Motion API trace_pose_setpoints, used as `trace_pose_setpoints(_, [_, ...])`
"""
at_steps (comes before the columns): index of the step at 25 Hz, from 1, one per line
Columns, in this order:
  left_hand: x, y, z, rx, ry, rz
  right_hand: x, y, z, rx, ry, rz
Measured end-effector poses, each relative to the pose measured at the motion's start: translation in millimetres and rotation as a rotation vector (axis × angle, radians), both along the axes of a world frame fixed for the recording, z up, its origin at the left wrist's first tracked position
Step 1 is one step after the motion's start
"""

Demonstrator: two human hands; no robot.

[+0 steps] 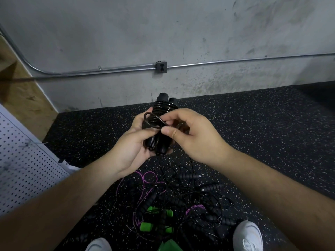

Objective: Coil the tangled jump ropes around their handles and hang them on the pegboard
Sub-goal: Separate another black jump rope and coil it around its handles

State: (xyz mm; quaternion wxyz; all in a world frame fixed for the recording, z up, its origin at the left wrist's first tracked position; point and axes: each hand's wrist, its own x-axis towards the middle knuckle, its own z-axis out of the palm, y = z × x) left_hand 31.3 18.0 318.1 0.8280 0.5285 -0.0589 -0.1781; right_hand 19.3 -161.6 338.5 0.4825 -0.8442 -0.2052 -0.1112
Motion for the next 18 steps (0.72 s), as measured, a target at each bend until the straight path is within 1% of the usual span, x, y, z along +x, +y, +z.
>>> trace_pose_setpoints(1, [2, 2, 0, -0.017, 0.004, -0.002, 1, -4, 1, -0.01, -0.011, -0.01])
trace_pose_setpoints(5, [5, 5, 0, -0.068, 0.04, -0.027, 3, -20, 0, -0.18, -0.12, -0.004])
trace_pose_setpoints(9, [5, 5, 4, -0.077, 0.069, -0.062, 5, -31, -6, -0.278, -0.162, 0.01])
trace_pose_setpoints(11, [6, 4, 6, -0.091, 0.079, -0.066, 4, -35, -8, -0.328, -0.224, 0.021])
trace_pose_setpoints(15, [5, -1, 8, -0.086, 0.073, -0.064, 0, -34, -10, -0.444, -0.338, -0.065])
trace_pose_setpoints(18, [3, -5, 7, -0.066, 0.066, -0.054, -3, -30, -9, -0.417, -0.321, -0.143])
